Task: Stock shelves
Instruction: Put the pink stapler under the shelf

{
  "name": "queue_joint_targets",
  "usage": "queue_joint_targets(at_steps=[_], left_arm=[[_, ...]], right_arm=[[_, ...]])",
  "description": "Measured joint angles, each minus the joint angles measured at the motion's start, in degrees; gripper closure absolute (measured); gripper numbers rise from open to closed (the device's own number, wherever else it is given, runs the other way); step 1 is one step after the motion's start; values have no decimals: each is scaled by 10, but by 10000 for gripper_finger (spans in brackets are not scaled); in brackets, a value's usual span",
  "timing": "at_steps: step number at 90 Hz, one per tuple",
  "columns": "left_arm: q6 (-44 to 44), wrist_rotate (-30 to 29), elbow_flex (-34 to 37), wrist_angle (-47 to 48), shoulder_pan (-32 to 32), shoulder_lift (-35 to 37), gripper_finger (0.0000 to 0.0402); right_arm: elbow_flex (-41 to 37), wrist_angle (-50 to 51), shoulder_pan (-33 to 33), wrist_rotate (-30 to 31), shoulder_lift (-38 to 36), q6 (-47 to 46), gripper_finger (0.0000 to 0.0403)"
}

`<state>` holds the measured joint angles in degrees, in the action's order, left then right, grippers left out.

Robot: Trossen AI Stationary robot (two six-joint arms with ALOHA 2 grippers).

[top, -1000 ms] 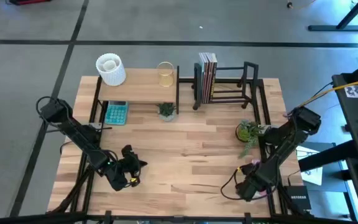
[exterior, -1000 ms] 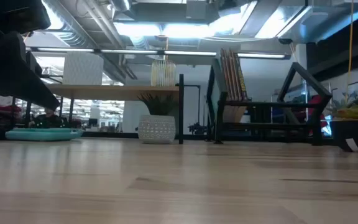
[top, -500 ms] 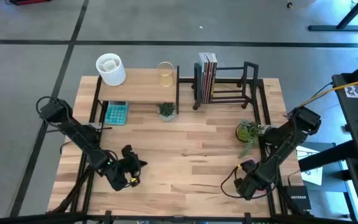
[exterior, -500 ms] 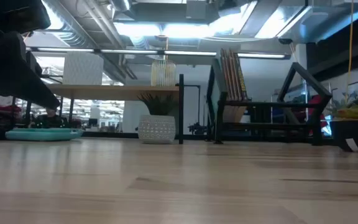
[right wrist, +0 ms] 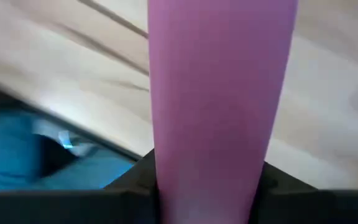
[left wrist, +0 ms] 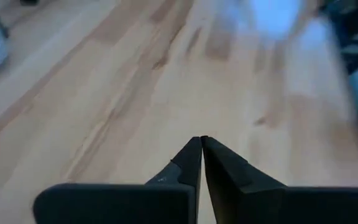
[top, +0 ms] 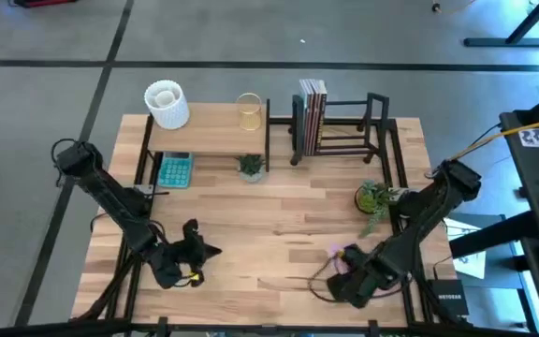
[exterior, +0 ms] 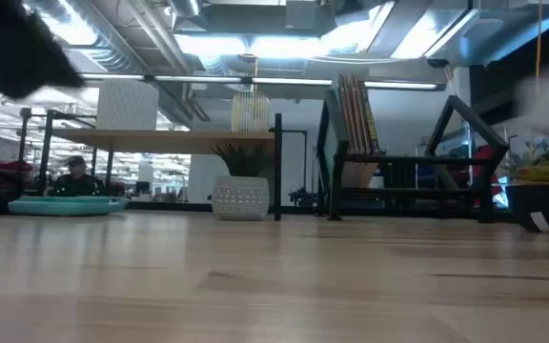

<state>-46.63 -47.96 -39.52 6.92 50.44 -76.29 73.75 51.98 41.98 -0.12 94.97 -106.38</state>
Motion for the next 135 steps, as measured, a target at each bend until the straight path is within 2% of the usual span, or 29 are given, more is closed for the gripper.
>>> queue_joint_targets(at_steps=[15,30,43,55,67,80,92,109,122,135], left_arm=[[21,-7,-8,0,61,72,400],[49,-71,-8,5,127,107,400],[34,-133,-8,6,165,111,400],[28,-168,-8,7,180,104,400],[5,-178,-5,20,182,102,400],[-22,-185,4,31,181,101,400],[-39,-187,11,34,181,101,400],[-47,-188,16,35,181,101,400],[-62,-188,16,42,181,101,400],[-130,-188,16,103,181,95,400]], right_arm=[[136,-14,-108,15,99,204,306],[275,-83,-200,15,227,365,306],[382,-134,-262,-45,331,444,306],[458,-130,-311,-40,403,454,306],[480,-131,-352,-36,441,454,290],[480,-128,-373,53,450,453,276],[481,-156,-379,95,450,462,273],[481,-226,-378,124,449,483,271],[481,-239,-369,151,447,533,270],[481,-225,-347,156,443,573,270]])
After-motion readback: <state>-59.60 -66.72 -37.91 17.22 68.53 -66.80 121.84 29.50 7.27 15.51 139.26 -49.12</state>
